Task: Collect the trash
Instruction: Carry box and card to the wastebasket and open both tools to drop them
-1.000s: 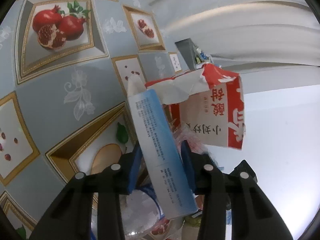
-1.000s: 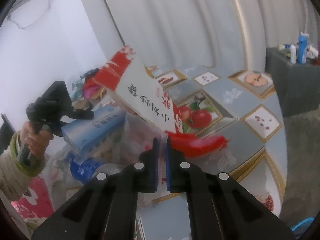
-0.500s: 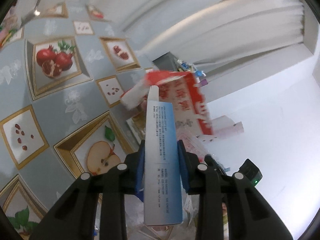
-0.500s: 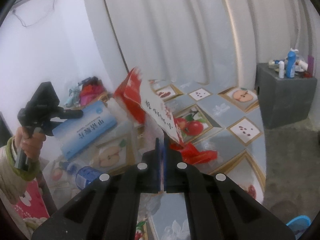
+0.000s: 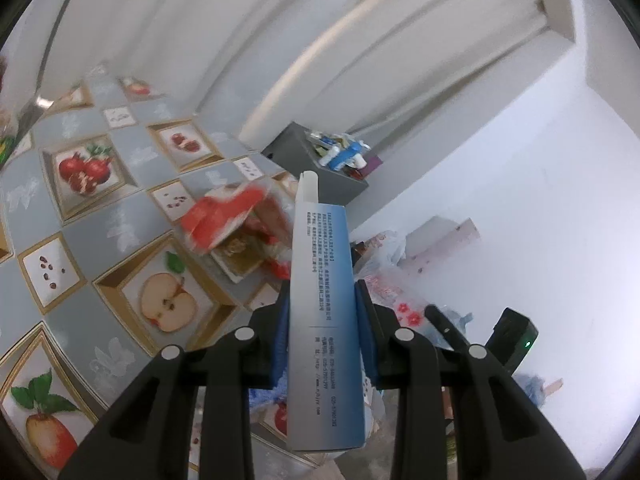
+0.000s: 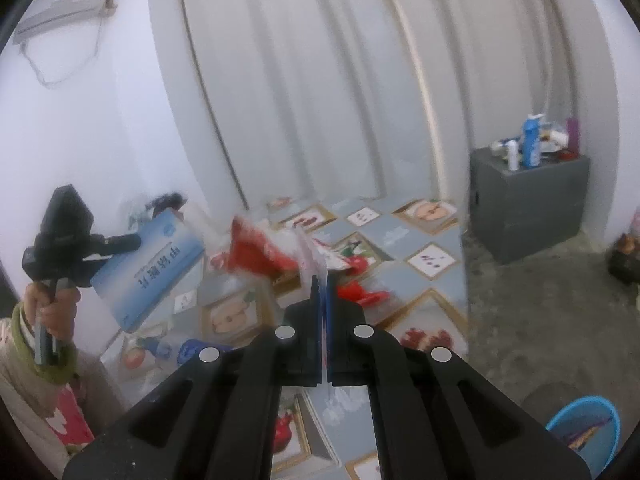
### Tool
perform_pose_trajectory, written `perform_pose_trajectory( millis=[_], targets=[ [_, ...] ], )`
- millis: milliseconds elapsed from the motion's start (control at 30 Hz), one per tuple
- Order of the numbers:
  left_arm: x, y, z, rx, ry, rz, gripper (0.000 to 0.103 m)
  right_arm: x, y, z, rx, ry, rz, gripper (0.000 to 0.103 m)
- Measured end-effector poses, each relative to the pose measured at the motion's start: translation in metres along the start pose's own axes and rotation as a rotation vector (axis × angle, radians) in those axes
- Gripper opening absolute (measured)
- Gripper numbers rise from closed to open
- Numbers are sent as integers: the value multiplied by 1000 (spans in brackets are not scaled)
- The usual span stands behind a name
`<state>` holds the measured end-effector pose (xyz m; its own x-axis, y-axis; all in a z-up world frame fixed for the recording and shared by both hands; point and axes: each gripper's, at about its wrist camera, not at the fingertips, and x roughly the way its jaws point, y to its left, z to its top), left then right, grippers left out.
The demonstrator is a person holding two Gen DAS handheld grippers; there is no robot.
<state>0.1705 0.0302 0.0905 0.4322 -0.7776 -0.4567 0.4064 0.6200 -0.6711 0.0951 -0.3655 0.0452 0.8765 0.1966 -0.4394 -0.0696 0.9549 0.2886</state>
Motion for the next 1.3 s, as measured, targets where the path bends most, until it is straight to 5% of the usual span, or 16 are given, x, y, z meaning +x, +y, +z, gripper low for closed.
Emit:
perform_pose_trajectory(
  millis=[333, 667, 933, 1300],
  targets=[
    [42, -84, -34, 180, 66, -43, 29, -95, -41, -31, 147, -130, -150, 0],
    [159, -196, -82, 389, 240, -161, 29, -201, -124, -94, 402, -245, -489, 0],
    [285, -261, -143, 466, 425, -168, 29, -203, -202, -149, 648, -199, -729, 0],
    [479, -302, -261, 604, 691, -28, 31, -172, -309, -210, 965, -128, -771, 4]
  ],
)
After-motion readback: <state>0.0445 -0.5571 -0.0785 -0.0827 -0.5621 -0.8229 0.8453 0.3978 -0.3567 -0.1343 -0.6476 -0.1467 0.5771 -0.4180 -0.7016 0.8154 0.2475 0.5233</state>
